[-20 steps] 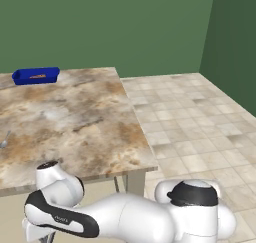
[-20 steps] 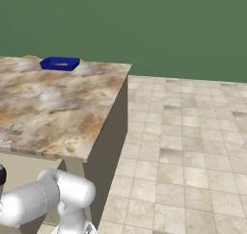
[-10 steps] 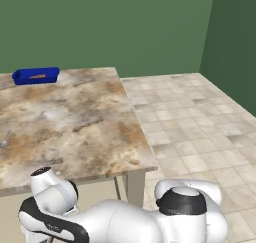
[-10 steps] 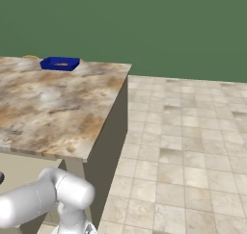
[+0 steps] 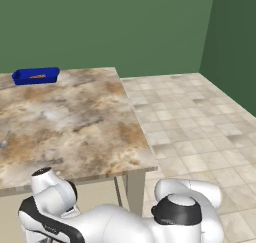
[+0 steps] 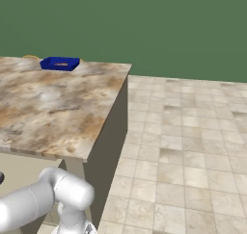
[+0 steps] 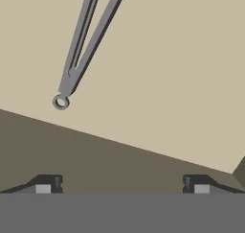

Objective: Take the tongs from the drawer on the left and place them on the dining counter next to the tray containing the hot dog.

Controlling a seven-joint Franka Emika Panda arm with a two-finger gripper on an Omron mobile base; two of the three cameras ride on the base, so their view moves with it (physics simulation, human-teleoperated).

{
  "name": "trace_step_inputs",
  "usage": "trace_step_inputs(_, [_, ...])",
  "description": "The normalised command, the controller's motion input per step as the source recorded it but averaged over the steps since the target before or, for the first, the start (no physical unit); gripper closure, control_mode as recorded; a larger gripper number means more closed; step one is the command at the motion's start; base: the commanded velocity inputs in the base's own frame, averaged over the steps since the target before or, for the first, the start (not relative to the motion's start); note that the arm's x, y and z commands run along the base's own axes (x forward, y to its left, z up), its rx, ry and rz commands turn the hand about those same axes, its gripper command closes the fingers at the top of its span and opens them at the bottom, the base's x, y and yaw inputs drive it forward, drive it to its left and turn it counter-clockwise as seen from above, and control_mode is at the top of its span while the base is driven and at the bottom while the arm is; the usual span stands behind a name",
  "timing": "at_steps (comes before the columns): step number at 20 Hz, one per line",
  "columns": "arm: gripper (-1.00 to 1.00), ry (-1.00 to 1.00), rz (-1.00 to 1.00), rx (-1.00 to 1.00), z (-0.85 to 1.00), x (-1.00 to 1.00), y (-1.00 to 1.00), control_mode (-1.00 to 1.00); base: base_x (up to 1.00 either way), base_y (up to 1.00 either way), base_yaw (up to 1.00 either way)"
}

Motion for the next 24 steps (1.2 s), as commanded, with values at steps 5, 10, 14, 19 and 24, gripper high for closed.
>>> trace_step_inputs(5, [-1.00, 0.00, 0.00, 0.00, -0.19, 0.07, 0.00, -1.00, 0.00, 0.00, 0.00])
trace_step_inputs(10, [-1.00, 0.00, 0.00, 0.00, -0.25, 0.20, 0.00, -1.00, 0.00, 0.00, 0.00])
trace_step_inputs(14, [-1.00, 0.00, 0.00, 0.00, -0.32, 0.10, 0.00, -1.00, 0.00, 0.00, 0.00])
trace_step_inputs(19, [-1.00, -0.02, -0.01, -0.01, -0.30, 0.02, 0.16, -1.00, 0.00, 0.00, 0.00])
trace_step_inputs(24, [-1.00, -0.03, -0.06, 0.00, -0.19, 0.00, 0.22, -1.00, 0.00, 0.00, 0.00])
